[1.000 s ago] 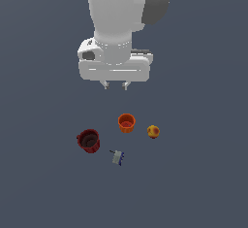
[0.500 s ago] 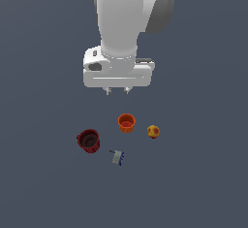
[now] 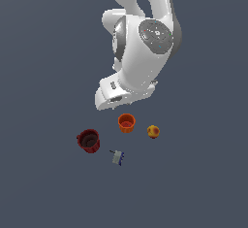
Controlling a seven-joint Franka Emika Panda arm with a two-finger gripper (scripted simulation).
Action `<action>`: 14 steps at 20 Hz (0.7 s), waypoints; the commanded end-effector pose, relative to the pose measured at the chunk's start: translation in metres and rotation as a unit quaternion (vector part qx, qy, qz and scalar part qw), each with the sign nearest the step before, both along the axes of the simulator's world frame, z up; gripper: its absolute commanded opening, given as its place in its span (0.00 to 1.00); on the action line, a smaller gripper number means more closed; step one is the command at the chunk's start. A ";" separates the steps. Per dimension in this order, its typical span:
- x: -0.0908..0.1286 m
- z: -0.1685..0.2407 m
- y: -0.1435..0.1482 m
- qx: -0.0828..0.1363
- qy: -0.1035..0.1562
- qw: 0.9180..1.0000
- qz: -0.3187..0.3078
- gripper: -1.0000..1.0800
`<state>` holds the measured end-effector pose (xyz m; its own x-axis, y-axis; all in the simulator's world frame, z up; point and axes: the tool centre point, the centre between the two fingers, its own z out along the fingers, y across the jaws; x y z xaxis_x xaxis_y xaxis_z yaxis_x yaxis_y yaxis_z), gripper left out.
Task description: Pick up a designated object from a clutter of objects.
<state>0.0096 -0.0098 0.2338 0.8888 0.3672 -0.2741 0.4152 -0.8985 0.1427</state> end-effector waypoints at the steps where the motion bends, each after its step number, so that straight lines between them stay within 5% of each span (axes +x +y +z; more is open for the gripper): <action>1: 0.003 -0.020 0.004 -0.022 0.034 0.998 0.054 0.62; 6: 0.008 -0.060 0.011 -0.066 0.105 0.979 0.159 0.62; 14: 0.014 -0.113 0.020 -0.124 0.203 0.926 0.293 0.62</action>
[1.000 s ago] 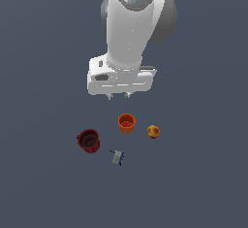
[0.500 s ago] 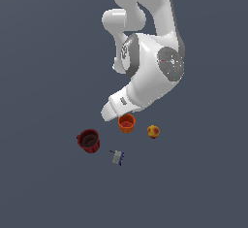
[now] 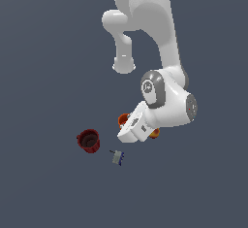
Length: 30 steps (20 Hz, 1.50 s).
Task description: Pick up a designated object from a clutter of objects.
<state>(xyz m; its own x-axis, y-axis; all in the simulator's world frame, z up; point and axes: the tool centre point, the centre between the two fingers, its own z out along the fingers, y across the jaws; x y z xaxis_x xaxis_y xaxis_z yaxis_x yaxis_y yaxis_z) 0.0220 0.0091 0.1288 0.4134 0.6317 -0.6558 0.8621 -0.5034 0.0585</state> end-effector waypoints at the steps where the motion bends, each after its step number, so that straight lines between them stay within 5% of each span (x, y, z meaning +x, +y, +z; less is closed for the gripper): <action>1: 0.002 -0.013 0.002 -0.017 0.027 0.999 0.036 0.62; 10: 0.005 -0.039 0.007 -0.049 0.079 0.990 0.102 0.62; 26: -0.004 -0.060 -0.014 -0.050 0.083 0.990 0.106 0.62; 27: -0.004 -0.060 -0.014 -0.050 0.083 0.990 0.106 0.00; 30: -0.004 -0.060 -0.014 -0.050 0.083 0.990 0.106 0.00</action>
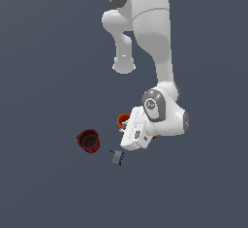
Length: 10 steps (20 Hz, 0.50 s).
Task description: Pick up a designated object from a clutter of objects.
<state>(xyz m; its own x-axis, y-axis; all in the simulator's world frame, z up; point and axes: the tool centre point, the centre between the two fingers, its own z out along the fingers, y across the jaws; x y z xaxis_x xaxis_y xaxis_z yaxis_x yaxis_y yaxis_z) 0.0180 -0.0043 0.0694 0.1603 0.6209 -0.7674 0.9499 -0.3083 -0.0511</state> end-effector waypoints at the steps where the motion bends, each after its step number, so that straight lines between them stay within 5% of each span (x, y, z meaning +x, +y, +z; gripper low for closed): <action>1: 0.000 0.000 0.000 0.000 0.000 1.000 0.000 0.00; 10: 0.002 0.002 0.001 -0.001 -0.004 1.000 -0.001 0.00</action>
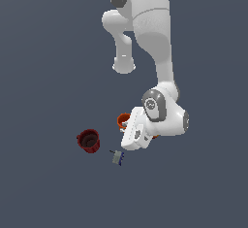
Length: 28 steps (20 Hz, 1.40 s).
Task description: Pick up a designated object from a clutter of objects.
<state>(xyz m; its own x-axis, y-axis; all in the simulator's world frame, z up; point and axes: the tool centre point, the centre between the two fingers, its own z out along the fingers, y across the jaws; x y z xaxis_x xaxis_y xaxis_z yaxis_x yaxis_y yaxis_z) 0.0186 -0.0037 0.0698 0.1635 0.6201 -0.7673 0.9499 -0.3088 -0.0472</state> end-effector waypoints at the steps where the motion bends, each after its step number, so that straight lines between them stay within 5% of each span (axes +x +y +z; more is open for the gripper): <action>1: 0.003 0.003 0.001 -0.002 -0.006 1.000 -0.002 0.00; 8: 0.022 0.025 0.007 -0.018 -0.053 0.998 -0.020 0.00; 15: 0.053 0.071 0.019 -0.048 -0.142 0.987 -0.054 0.00; 21: 0.079 0.129 0.033 -0.081 -0.241 0.963 -0.091 0.00; 28: 0.095 0.199 0.053 -0.119 -0.351 0.919 -0.133 0.00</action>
